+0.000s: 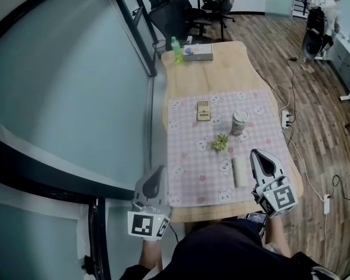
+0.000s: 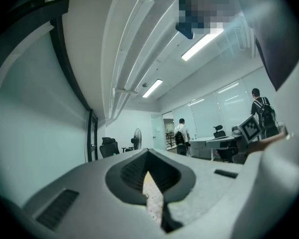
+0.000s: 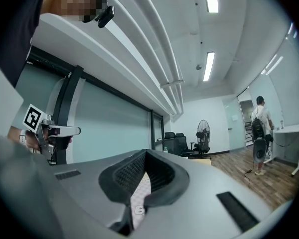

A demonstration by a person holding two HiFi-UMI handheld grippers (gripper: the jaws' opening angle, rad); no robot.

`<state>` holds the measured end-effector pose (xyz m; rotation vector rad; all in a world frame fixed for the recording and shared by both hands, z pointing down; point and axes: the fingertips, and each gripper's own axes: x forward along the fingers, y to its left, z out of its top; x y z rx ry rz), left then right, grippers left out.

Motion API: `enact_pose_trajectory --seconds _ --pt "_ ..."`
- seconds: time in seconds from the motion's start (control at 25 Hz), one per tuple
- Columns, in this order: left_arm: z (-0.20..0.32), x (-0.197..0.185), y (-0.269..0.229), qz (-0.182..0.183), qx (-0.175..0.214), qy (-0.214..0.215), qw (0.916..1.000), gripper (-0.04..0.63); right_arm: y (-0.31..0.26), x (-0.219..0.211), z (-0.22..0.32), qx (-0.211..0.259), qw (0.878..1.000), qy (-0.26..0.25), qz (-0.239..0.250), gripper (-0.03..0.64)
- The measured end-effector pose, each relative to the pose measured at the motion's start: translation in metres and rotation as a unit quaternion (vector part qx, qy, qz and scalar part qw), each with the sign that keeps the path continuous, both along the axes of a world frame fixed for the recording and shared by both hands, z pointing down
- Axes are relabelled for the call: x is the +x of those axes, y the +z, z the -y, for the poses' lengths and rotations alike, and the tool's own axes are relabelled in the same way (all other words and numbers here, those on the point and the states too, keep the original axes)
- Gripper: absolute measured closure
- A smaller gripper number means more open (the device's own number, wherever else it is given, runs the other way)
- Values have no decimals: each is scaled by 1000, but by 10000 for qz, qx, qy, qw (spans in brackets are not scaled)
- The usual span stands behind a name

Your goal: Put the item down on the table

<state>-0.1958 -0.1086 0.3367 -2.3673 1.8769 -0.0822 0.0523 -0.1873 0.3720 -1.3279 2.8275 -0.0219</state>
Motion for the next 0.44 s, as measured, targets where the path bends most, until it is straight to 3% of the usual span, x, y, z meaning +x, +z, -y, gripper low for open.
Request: enact_pose_trajectory --seconds 0.44 --pt "-3 -2 -11 132 -59 -196 9997 597 -3 -2 -3 27 10000 -79 -54 603"
